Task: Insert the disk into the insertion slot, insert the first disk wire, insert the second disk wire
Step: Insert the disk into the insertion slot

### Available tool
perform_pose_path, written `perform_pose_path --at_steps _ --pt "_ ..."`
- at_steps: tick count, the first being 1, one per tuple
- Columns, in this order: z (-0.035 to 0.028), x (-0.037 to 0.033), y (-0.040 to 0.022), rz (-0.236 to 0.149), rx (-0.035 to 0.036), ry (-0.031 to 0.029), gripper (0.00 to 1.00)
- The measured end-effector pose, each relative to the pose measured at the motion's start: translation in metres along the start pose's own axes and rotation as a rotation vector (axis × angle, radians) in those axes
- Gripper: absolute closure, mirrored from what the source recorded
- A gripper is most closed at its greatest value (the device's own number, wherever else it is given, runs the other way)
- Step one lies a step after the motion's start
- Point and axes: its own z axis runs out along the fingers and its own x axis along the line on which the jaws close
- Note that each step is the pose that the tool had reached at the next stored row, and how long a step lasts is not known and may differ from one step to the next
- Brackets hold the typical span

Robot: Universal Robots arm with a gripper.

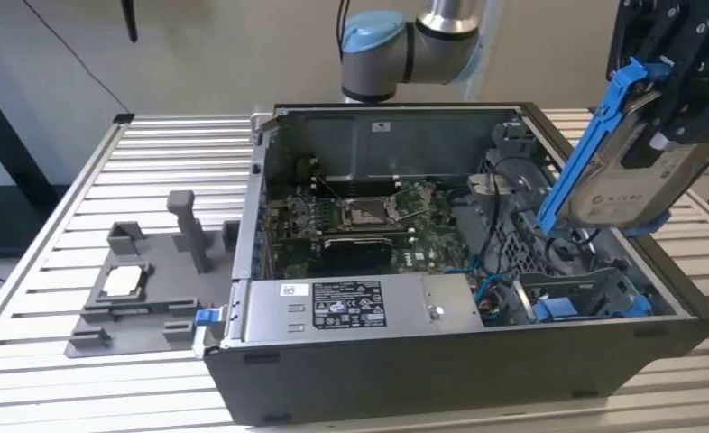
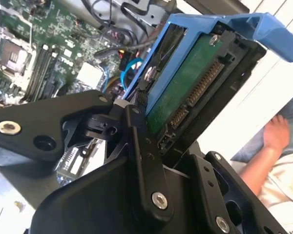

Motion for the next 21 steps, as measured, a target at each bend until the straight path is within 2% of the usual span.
perform_pose_path --at_steps 2,5,6,16,21 --pt "0.0007 0.0000 0.0001 -0.001 0.0003 0.0217 0.67" --pt "0.0021 0.0001 0.0001 -0.001 0.0007 0.0511 0.67" --pt "0.0023 0.0001 0.0002 -0.002 0.0007 0.0561 0.67" --pt "0.0024 0.0001 0.0002 -0.002 0.0005 0.0565 0.67" --pt "0.0047 0.0001 0.0003 -0.002 -0.0083 0.0566 0.67"
